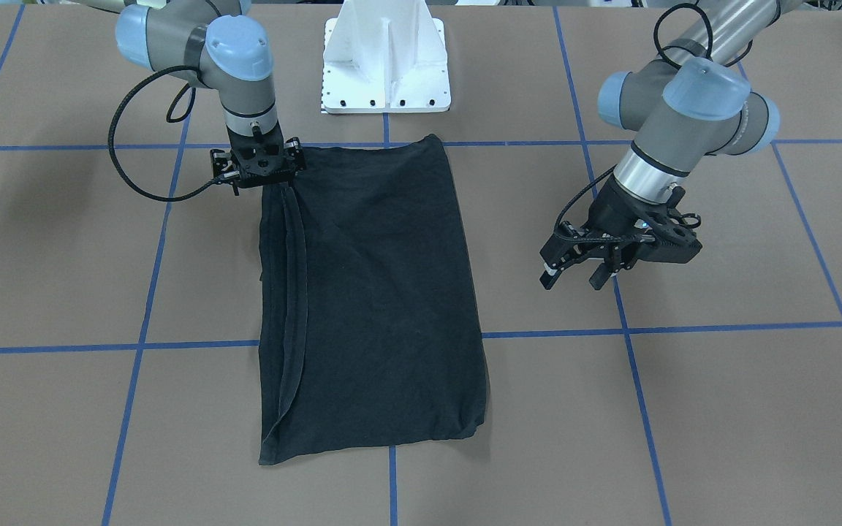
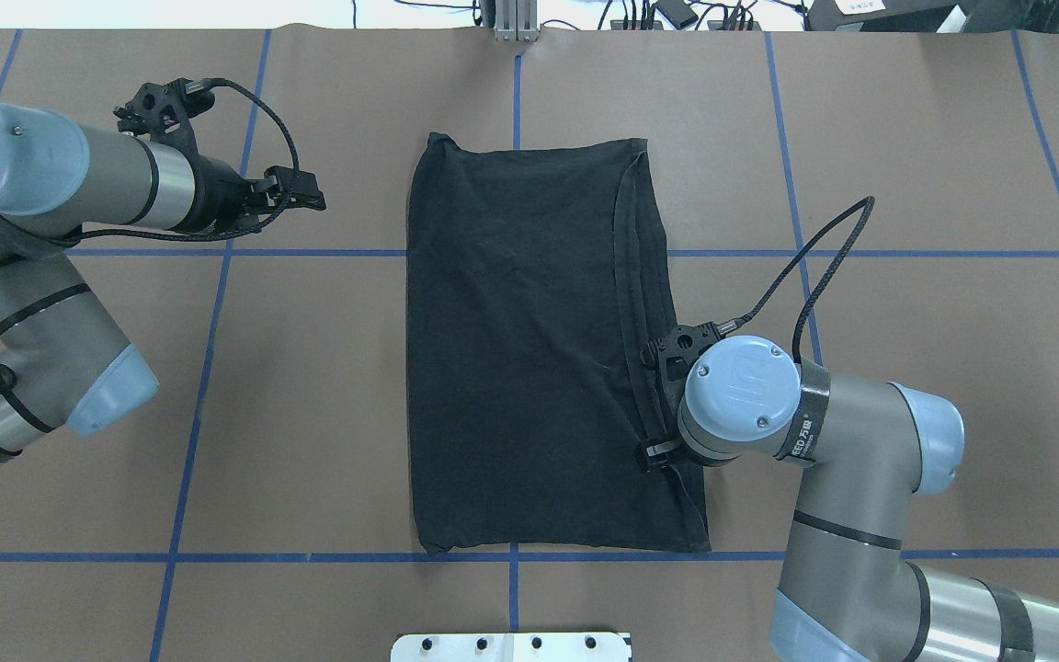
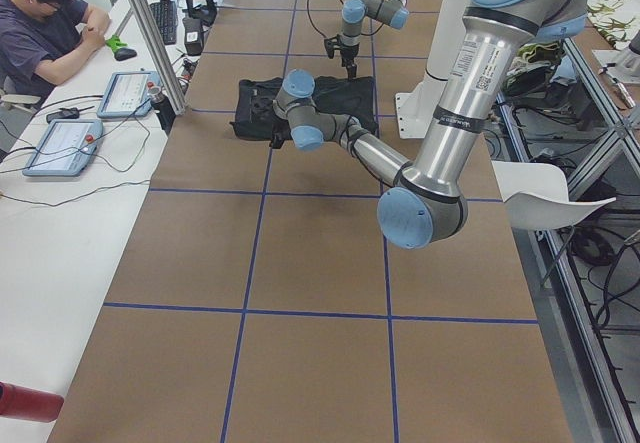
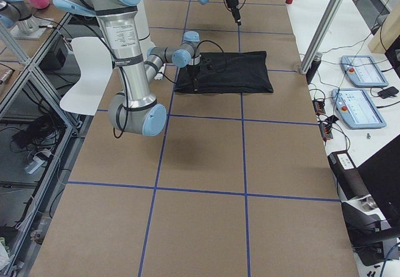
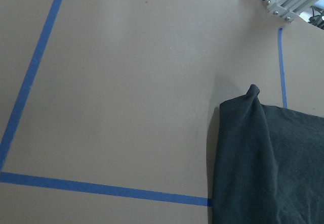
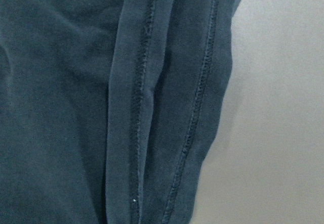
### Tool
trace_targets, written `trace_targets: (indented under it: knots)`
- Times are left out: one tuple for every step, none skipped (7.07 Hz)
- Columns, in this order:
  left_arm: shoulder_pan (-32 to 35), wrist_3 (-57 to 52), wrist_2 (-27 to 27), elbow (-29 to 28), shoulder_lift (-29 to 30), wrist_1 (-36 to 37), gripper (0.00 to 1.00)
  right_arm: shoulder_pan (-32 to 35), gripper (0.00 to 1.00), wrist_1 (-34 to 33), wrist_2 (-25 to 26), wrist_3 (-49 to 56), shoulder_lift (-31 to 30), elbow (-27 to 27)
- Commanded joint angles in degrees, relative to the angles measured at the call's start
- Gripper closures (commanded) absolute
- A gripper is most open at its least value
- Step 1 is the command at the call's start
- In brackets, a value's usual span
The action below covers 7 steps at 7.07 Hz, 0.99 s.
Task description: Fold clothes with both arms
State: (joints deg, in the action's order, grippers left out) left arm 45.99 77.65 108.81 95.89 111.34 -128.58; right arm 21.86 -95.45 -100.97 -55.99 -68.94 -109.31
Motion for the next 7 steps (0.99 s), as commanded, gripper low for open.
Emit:
trace_targets:
  knots:
    - [-0.02, 0.05, 0.00, -0.01, 0.02, 0.00, 0.00, -0.06, 0.00, -0.08, -0.02, 0.00, 0.38, 0.50]
    - [-0.02, 0.05, 0.00, -0.01, 0.10, 0.00, 0.00, 0.11, 0.00, -0.08, -0.02, 0.09, 0.38, 1.03]
    - [-0.11, 0.14, 0.00, -0.01, 0.10, 0.00, 0.00, 0.55, 0.00, -0.08, -0.02, 0.09, 0.38, 1.29]
    - [-0.28, 0.22, 0.00, -0.01, 0.10, 0.00, 0.00, 0.73, 0.00, -0.08, -0.02, 0.09, 0.38, 1.30]
    - [-0.37, 0.22, 0.00, -0.01, 0.19, 0.00, 0.00, 1.16, 0.00, -0.17, -0.37, 0.18, 0.38, 1.30]
    - [-0.37, 0.22, 0.00, -0.01, 0.28, 0.00, 0.00, 1.86, 0.00, -0.17, -0.63, 0.79, 0.30, 1.21]
    - [-0.37, 0.22, 0.00, -0.01, 0.37, 0.00, 0.00, 2.22, 0.00, -0.17, -0.72, 1.14, -0.05, 1.21]
